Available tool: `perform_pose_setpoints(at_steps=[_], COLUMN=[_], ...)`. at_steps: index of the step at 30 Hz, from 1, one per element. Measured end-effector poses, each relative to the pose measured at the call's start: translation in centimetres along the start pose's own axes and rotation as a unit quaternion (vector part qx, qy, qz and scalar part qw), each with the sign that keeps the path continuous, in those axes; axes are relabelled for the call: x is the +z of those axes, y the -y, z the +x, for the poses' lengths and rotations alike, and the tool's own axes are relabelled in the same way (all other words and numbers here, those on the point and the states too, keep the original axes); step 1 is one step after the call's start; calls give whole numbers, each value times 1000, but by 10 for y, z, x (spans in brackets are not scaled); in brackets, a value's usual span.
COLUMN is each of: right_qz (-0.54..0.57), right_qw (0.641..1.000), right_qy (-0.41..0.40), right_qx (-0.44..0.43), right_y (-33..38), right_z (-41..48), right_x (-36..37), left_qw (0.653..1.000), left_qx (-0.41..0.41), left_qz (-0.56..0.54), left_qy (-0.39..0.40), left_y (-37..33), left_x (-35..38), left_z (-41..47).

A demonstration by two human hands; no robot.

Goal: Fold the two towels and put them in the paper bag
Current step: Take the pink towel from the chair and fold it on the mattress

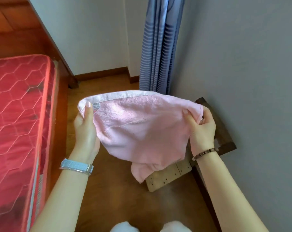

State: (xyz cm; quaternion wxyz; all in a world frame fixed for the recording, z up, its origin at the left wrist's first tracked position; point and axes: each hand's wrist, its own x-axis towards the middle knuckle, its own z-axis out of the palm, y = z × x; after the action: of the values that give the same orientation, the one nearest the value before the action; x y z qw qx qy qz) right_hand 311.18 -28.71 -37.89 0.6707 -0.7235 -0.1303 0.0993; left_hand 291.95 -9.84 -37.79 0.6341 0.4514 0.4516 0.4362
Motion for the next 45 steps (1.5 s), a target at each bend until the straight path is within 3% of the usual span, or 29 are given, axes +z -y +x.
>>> perform_pose_setpoints(at_steps=[8,18,29,45], right_qz=[37,80,111,143], right_qw=[998,981,934,846], right_qy=[45,169,340,512], right_qx=[2,-43,14,49], right_y=[181,342,405,457], right_z=[-33,-70,-168,-338], right_x=[-4,55,205,432], left_qw=[999,980,952,874], left_qx=[28,104,155,214], left_qz=[0,-14,-41,-32], left_qy=[-24,-167,-262,-436], left_y=[-180,-342,-420,-505], left_x=[-16,-85,-253,-485], left_z=[-65,-114,-126,-122])
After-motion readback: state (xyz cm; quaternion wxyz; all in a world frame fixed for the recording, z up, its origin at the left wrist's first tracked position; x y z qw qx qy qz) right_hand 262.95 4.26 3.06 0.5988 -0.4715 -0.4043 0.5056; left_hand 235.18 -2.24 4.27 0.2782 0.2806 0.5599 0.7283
